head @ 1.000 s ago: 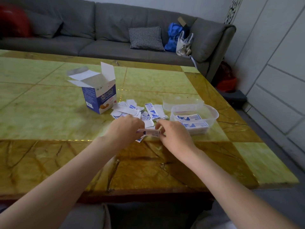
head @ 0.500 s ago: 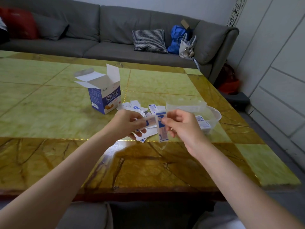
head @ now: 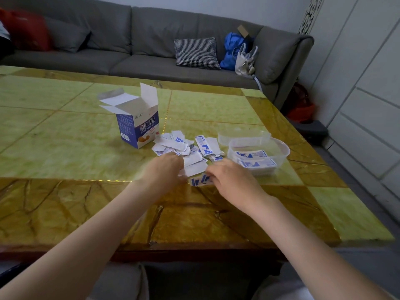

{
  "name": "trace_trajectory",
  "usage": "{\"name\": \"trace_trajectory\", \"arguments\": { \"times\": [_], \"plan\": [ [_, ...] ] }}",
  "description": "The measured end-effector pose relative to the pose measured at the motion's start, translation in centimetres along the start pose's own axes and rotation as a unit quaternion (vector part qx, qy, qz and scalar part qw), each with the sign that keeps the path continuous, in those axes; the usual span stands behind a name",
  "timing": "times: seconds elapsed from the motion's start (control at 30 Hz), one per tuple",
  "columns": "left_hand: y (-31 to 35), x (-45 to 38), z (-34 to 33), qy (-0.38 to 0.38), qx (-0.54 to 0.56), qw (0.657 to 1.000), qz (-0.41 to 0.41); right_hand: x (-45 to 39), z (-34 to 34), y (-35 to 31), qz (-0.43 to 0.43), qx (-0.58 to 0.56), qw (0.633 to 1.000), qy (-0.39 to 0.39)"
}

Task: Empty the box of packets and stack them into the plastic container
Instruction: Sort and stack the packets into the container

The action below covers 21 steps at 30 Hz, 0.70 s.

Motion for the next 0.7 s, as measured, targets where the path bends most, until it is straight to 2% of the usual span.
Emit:
{"name": "trace_trajectory", "arguments": {
  "times": [0.17, 0.27, 0.33, 0.43, 0.5, 0.57, 0.6, 0.67, 0.7],
  "plan": [
    [0.3, 0.1, 0.7, 0.038, -0.033, 0.999, -0.001, 0.1, -0.7, 0.3, -0.025, -0.043, 0.998, -0.04],
    [-0.4, 0.0, 0.8, 0.038, 0.014, 0.999, -0.006, 0.0, -0.8, 0.7, -0.027, -0.065, 0.996, -0.049],
    [-1.2, -0.1, 1.2, 0.035, 0.122, 0.992, 0.008, -0.2, -0.6, 0.8, -0.037, -0.088, 0.995, -0.025],
    [-2.2, -0.3, 2.3, 0.013, 0.283, 0.958, 0.047, -0.5, 0.2, 0.9, -0.051, -0.11, 0.991, 0.053],
    [-2.3, -0.5, 2.5, -0.01, 0.318, 0.947, 0.052, -0.5, 0.7, 0.8, -0.023, -0.065, 0.993, 0.097],
    [-2.1, -0.4, 2.5, -0.025, 0.296, 0.953, 0.049, -0.6, 0.8, 0.5, 0.014, -0.014, 0.993, 0.117],
    [-1.9, -0.4, 2.4, -0.025, 0.297, 0.954, 0.045, -0.7, 0.7, 0.5, 0.014, -0.027, 0.991, 0.13],
    [-1.7, -0.5, 2.4, -0.022, 0.367, 0.929, 0.049, -0.8, 0.6, 0.3, -0.072, -0.169, 0.968, 0.168],
    [-1.5, -0.5, 2.4, -0.022, 0.42, 0.905, 0.055, -0.9, 0.6, 0.2, -0.136, -0.281, 0.931, 0.186]
  ]
}}
Point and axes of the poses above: each hand's wrist, its own x-axis away from the middle knuckle, its own z-axis out of the back of the hand, y = z × x, the point moved 2 cm from there along -x, towards the middle knuckle, and after that the axes turned 14 degrees about z, right-handed, at the moved point
